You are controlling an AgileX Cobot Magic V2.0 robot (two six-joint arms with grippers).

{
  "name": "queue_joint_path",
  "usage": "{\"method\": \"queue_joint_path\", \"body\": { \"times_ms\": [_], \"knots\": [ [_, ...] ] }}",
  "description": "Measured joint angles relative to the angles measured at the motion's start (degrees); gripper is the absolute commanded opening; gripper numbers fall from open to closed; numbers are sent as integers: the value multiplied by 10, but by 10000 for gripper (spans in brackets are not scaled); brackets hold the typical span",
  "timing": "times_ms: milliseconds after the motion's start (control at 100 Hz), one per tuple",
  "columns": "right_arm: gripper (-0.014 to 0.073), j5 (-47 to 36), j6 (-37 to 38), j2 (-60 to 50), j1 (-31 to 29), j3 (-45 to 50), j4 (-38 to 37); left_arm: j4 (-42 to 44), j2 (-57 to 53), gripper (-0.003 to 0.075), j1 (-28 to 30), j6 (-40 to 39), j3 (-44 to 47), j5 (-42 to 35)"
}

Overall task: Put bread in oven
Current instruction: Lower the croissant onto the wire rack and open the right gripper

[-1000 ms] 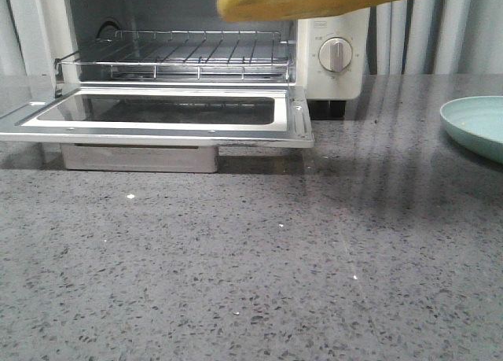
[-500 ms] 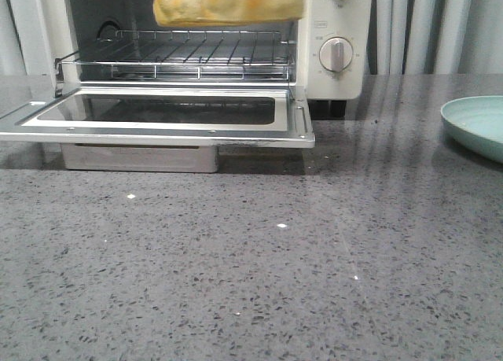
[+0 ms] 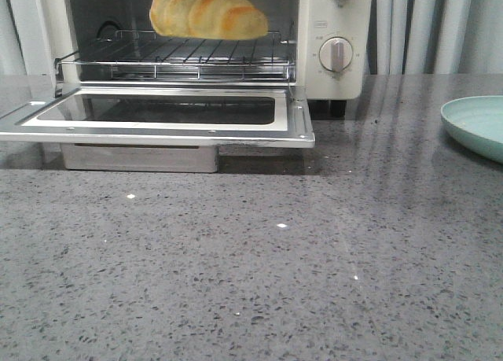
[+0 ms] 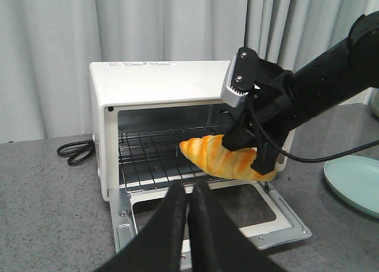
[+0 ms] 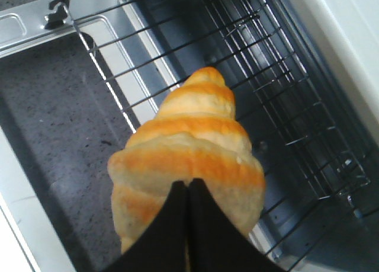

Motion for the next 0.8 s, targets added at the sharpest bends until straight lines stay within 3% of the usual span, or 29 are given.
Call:
{"method": "queue_joint_path", "body": {
  "times_ms": [800],
  "knots": [
    [-74, -113, -1, 52, -22, -2, -43, 0, 0, -21, 0, 0, 0, 0]
  ]
}}
